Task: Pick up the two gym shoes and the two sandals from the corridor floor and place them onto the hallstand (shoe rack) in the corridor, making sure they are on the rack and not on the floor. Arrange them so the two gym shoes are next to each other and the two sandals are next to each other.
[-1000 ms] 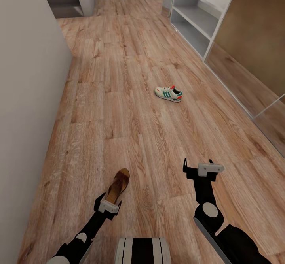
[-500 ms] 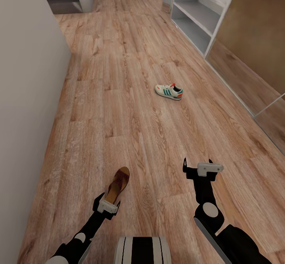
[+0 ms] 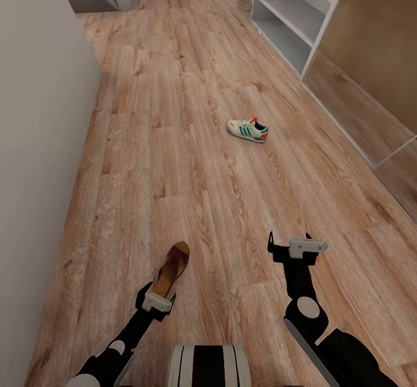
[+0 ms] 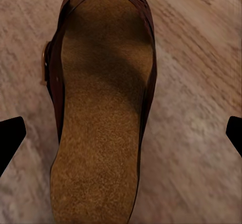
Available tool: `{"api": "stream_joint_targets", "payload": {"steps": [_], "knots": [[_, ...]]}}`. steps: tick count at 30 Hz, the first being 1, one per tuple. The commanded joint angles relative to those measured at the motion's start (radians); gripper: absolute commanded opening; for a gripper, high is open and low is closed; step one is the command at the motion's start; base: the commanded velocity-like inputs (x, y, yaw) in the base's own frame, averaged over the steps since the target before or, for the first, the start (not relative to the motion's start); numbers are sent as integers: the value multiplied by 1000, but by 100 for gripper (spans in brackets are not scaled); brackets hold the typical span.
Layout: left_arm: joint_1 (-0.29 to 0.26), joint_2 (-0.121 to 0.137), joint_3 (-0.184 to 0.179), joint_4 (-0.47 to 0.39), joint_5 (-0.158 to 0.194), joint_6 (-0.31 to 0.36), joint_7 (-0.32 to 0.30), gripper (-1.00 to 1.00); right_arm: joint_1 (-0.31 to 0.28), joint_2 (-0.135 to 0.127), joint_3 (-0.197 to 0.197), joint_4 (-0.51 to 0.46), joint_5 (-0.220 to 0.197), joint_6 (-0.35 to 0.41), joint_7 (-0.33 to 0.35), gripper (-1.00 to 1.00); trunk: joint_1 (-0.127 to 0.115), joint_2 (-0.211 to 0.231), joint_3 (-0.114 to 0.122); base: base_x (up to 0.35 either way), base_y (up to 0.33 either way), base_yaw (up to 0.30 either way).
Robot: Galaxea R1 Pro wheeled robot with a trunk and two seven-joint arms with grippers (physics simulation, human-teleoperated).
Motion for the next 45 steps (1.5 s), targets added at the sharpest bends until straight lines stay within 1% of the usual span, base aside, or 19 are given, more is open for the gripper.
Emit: {"api": "stream_joint_targets", "payload": {"steps": [1,8,20,36,45], "knots": [[0,-1,9,0,-2,-2,-8,100,-1,-1,3,-2,-3,7,-7,100,0,0,-2,0,0,0],[-6,0,9,0,-3,-2,-8,100,-1,-1,3,-2,-3,7,-7,100,0,0,-9,0,0,0],[-12,2,9,0,-4,-1,-8,100,-1,-1,2,-2,-3,8,-7,100,0,0,-13,0,0,0],[-19,6,9,0,-3,-1,-7,100,-1,-1,3,-2,-3,8,-8,100,0,0,-30,0,0,0],[-22,7,9,1,-3,-1,-7,100,-1,-1,3,-2,-3,8,-8,100,0,0,-33,0,0,0]]}}
